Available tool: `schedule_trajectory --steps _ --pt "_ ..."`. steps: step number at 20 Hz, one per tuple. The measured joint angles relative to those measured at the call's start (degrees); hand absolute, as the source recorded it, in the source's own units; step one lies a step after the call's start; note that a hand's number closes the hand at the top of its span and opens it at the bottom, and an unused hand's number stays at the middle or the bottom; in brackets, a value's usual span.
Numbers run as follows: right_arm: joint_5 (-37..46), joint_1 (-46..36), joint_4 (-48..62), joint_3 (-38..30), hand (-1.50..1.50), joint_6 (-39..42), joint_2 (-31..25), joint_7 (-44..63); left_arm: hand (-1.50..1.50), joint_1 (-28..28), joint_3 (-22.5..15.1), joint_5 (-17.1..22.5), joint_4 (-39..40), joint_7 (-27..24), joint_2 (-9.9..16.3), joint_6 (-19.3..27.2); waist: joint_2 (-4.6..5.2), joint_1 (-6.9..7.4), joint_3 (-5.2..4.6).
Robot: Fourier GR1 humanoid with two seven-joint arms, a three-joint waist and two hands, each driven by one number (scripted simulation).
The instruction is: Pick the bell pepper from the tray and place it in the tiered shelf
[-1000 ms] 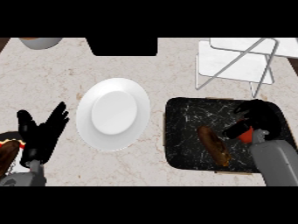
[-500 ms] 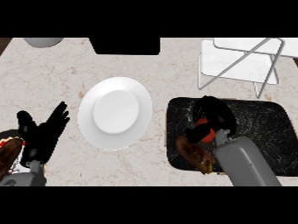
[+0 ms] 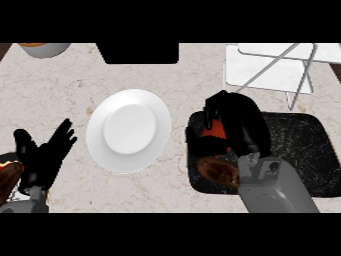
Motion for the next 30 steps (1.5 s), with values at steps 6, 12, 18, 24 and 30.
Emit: schedule_trajectory --steps 6,12,18,24,30 --pt "2.1 -7.16 -14.16 -3.85 1.5 7.04 -0.74 11.79 0.0 -0.17 0.18 0.18 -0.44 1.42 0.27 -0.35 0.07 -0.12 -0.09" --pt "-1.27 -18.04 -17.08 -14.4 1.5 12.88 -4.05 14.39 0.0 -0.73 0.52 -0.01 0.18 0.82 0.04 -0.41 0.23 0.22 -0.15" --pt "-5.16 -28.61 -10.36 -24.47 1.5 15.22 -8.54 14.29 0.0 -0.88 0.3 -0.24 0.09 0.6 -0.43 -0.59 0.34 0.53 -0.13" --pt "-6.76 -37.14 2.31 -32.1 1.5 15.86 -15.45 10.88 0.0 -1.01 0.16 -0.56 -0.57 1.25 -0.65 -0.5 0.48 1.01 -0.12" --pt "-7.88 -41.75 14.56 -34.74 1.5 15.95 -20.82 5.55 0.0 -0.6 -0.25 -1.42 -0.59 -0.03 -1.37 -0.39 0.57 1.12 -0.09"
